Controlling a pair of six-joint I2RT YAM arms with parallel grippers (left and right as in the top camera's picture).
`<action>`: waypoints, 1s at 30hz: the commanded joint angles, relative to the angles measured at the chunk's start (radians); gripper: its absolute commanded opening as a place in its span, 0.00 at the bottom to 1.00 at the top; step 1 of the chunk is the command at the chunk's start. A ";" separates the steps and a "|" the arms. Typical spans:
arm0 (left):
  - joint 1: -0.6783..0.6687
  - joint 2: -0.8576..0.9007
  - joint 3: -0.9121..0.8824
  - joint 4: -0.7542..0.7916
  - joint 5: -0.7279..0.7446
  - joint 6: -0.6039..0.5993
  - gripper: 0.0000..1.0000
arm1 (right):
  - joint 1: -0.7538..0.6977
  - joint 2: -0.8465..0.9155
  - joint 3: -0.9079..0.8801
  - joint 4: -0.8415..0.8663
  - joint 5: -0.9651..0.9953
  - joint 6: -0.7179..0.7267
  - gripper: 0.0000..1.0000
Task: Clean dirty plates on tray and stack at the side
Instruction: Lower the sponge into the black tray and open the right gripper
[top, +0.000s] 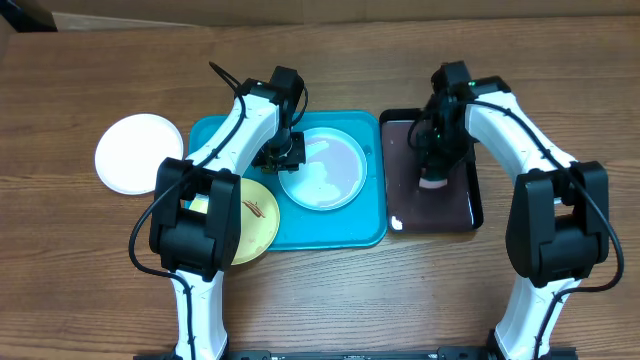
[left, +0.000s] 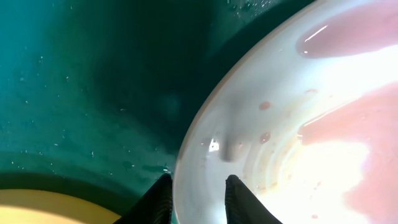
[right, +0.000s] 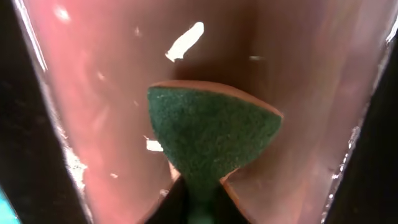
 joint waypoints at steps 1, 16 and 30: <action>-0.007 -0.031 -0.003 0.011 0.007 0.017 0.32 | 0.003 -0.016 -0.009 0.013 0.022 -0.006 0.62; -0.008 0.002 -0.004 0.040 -0.011 0.016 0.35 | -0.179 -0.016 0.192 -0.074 0.021 0.048 0.66; -0.007 0.019 -0.004 0.043 -0.011 0.017 0.16 | -0.312 -0.014 0.109 -0.006 -0.025 0.077 0.04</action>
